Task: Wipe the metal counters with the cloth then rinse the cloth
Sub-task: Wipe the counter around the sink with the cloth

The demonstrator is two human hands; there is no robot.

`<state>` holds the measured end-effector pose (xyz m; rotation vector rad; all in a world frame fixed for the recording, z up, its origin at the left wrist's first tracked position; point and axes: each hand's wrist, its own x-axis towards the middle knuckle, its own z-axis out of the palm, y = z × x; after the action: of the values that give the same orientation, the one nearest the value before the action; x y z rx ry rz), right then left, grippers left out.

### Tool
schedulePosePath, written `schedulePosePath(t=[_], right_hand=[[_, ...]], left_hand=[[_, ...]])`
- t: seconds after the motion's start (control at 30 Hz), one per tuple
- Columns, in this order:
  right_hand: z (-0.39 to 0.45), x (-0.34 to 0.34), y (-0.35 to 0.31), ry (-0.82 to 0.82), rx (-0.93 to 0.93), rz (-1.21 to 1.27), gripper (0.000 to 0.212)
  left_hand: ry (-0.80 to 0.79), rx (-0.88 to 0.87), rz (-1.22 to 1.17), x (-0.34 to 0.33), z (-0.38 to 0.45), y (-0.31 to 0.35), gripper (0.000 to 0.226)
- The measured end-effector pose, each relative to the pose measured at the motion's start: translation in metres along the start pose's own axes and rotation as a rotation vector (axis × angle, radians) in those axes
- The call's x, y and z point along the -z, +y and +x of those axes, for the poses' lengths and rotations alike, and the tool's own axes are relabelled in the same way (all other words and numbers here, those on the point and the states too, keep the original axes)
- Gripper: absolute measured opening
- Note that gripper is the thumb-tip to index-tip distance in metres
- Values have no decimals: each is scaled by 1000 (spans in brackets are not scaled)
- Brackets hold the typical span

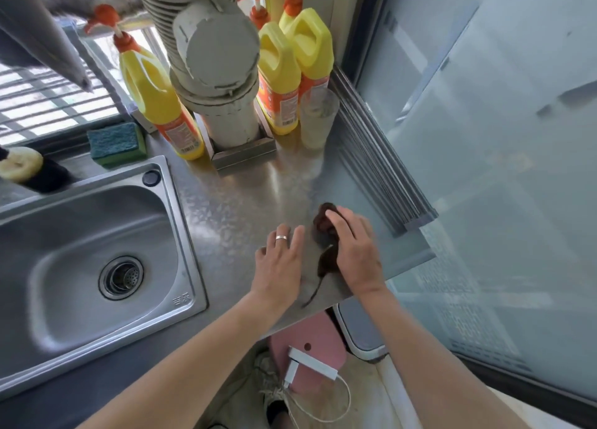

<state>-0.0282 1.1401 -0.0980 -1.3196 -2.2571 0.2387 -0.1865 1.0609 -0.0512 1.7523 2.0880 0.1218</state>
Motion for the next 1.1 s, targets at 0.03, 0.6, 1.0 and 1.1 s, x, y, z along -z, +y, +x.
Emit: schedulePosePath(t=[0.03,0.6,1.0,1.1], right_hand=[[-6,8,18,9,-5,-76,47],[-63,-9,-23,-98,-137,117,42],[-40,18,42,-28,-386,-24,54],[-29,1,28,-2,-414,7,56]], left_hand=[[-26,-9,1,-4,1,7,86],[45,-23,143,-24,-1,17,85],[90,62,90,-11,-11,-1,47],[110,122,114,-7,-13,-14,49]])
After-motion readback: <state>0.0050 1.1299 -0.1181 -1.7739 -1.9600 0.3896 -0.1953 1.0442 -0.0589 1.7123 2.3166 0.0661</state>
